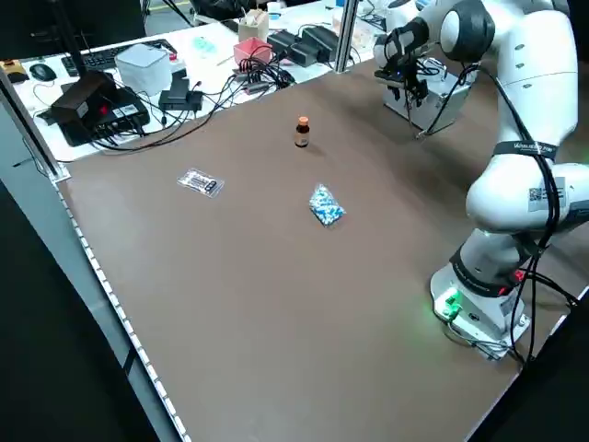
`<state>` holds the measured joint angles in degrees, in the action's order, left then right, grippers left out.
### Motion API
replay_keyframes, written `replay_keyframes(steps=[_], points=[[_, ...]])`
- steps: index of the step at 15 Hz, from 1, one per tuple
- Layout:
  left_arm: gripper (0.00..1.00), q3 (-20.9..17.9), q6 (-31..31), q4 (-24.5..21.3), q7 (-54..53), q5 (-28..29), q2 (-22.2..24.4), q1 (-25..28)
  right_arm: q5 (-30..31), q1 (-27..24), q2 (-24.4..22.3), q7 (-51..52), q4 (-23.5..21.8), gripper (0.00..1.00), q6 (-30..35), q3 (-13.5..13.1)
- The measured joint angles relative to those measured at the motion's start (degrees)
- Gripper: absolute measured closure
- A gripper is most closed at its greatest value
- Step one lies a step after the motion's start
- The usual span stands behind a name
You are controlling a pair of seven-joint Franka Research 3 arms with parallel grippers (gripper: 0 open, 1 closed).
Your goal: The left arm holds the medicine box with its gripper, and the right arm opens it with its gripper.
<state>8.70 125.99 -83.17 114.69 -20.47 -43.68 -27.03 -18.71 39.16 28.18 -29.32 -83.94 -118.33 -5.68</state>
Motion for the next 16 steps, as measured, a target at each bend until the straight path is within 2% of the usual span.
replay_keyframes(steps=[4,7,8,9,10,14,15,16], points=[[0.03,0.01,0.0,0.0,0.01,0.0,-0.01,-0.7,0.06,0.48,1.34,-1.7,0.5,0.22,-0.38,-0.01],[0.31,-0.1,0.08,0.09,0.73,0.0,-0.01,-0.77,0.08,0.96,2.25,-2.25,0.78,0.32,-0.46,-0.03],[0.33,-0.17,0.06,0.18,1.18,0.0,-0.01,-0.77,0.1,1.1,2.57,-2.55,0.96,0.32,-0.54,-0.03],[0.35,-0.2,0.13,0.29,1.51,0.0,-0.01,-0.77,0.11,1.19,2.91,-2.78,1.2,0.38,-0.57,-0.03],[0.41,-0.32,0.21,0.47,1.59,0.01,-0.01,-0.79,0.12,1.25,3.35,-2.86,1.56,0.4,-0.57,-0.03],[0.44,-0.34,0.17,0.76,1.84,0.01,-0.01,-0.82,0.15,1.69,5.15,-2.89,2.57,0.41,-0.71,-0.04],[0.44,-0.34,0.17,0.89,1.85,0.01,-0.01,-0.82,0.16,1.81,5.36,-2.92,2.74,0.46,-1.03,-0.04],[0.46,-0.34,0.17,1.03,1.86,0.01,-0.01,-0.83,0.18,1.94,5.51,-2.92,2.85,0.47,-1.42,-0.04]])
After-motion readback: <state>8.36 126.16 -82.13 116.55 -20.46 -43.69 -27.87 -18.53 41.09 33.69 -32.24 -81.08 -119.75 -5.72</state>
